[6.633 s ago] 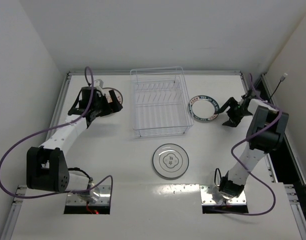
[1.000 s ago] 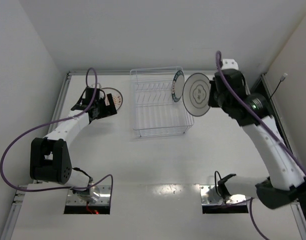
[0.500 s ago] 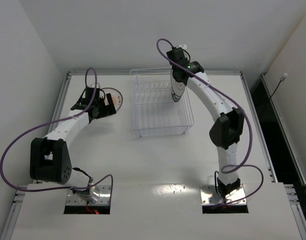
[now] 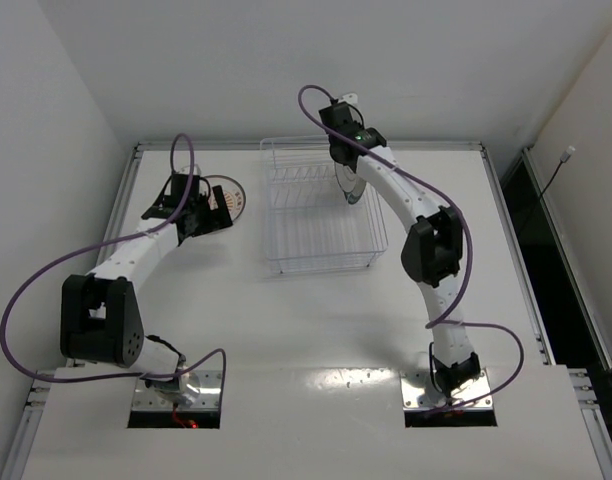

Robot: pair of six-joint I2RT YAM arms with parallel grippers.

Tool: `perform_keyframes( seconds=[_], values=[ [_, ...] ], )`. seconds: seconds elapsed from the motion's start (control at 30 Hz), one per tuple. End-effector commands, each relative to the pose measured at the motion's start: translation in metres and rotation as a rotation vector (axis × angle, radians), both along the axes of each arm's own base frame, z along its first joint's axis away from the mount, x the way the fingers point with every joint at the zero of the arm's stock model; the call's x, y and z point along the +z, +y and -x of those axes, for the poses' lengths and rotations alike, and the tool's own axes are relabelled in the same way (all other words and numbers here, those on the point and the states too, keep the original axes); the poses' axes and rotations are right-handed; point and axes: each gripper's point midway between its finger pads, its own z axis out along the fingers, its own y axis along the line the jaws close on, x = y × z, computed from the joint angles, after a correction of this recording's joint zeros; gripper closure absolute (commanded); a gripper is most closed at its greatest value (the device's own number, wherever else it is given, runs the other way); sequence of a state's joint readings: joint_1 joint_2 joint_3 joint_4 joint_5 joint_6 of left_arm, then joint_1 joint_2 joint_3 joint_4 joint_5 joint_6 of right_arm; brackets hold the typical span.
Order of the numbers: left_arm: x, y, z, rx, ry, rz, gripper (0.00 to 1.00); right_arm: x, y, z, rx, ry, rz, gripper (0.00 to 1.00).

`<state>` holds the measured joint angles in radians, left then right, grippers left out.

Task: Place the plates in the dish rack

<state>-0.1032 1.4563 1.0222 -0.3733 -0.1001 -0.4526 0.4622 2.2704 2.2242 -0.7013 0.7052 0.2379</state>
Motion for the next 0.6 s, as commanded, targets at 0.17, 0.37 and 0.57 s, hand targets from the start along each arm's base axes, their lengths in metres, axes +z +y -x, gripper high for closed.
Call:
perform_keyframes(
  seconds=[0.17,0.37,0.57],
  values=[
    [0.01,0.001,-0.013,0.003,-0.027,-0.01,0.0,-0.021,0.029,0.0,0.043,0.031,-0.098,0.98],
    [0.005,0.006,-0.012,0.022,-0.011,-0.032,0.0,-0.007,0.034,0.025,0.079,0.062,-0.188,0.64],
    [0.006,0.022,-0.008,0.1,-0.014,-0.053,0.0,0.066,0.029,0.066,0.124,0.005,-0.273,0.31]
  ],
)
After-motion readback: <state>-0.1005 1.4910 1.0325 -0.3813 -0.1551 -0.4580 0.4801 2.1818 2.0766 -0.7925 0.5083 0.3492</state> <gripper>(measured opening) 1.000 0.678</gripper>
